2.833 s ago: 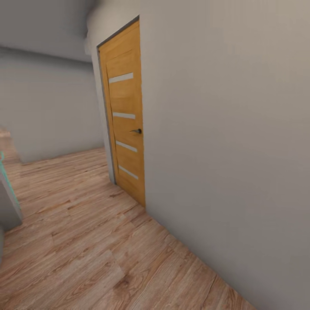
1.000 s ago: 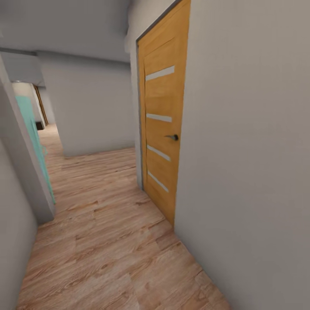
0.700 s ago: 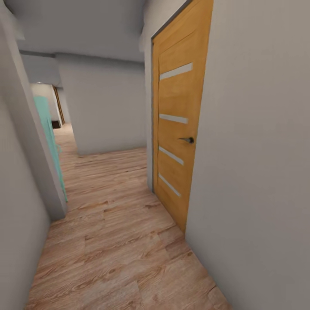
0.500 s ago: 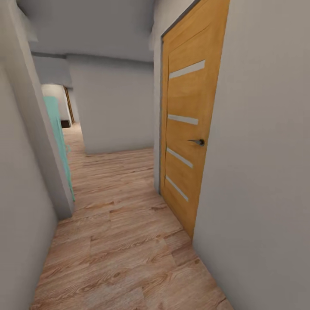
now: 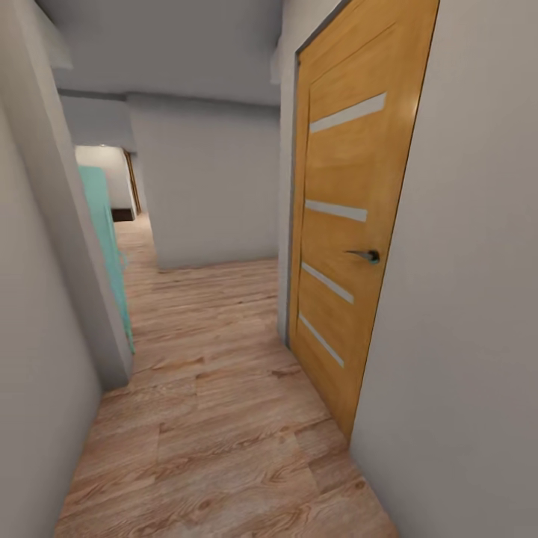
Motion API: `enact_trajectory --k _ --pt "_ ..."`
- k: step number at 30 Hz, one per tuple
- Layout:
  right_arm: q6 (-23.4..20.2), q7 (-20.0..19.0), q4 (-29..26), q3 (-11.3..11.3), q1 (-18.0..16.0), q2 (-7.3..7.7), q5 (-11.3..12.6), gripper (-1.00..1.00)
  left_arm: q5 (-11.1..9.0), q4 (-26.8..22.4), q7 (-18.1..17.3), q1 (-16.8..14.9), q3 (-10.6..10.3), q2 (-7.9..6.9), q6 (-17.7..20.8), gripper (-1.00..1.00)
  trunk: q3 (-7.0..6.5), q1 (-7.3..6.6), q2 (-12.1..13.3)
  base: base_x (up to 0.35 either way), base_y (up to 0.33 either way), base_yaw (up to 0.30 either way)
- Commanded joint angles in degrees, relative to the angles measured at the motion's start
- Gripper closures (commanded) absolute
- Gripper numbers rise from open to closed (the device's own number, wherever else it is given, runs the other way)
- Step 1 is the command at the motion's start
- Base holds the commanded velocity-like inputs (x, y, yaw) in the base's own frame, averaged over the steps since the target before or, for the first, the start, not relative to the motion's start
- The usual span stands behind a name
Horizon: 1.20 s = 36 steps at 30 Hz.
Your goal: Move the two storage containers from the living room to the garage. In the garage, place one container on the floor and stack the other container on top of it (either order is fine).
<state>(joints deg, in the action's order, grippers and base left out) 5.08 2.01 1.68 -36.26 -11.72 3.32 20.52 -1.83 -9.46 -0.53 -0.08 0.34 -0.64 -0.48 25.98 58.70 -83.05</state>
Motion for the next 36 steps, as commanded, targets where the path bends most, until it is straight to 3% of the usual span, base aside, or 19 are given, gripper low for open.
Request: enact_trajectory --k 1,11,36 --pt "0.3 0.0 0.2 -0.5 -0.1 -0.01 0.5 -1.00 -0.2 0.0 0.0 0.0 0.0 0.01 0.0 -1.00 0.06 0.03 0.0 0.323 0.000 0.000" --pt "0.2 0.1 0.2 -0.5 -0.1 -0.27 0.5 -1.00 -0.2 0.0 -0.1 0.0 0.0 0.00 0.0 -1.00 0.06 0.03 0.0 0.323 0.000 0.034" --pt "0.1 0.1 0.2 -0.5 -0.1 -0.11 0.5 -1.00 -0.2 0.0 -0.1 0.0 0.0 -0.06 0.0 -1.00 0.06 0.03 0.0 0.323 0.000 0.274"
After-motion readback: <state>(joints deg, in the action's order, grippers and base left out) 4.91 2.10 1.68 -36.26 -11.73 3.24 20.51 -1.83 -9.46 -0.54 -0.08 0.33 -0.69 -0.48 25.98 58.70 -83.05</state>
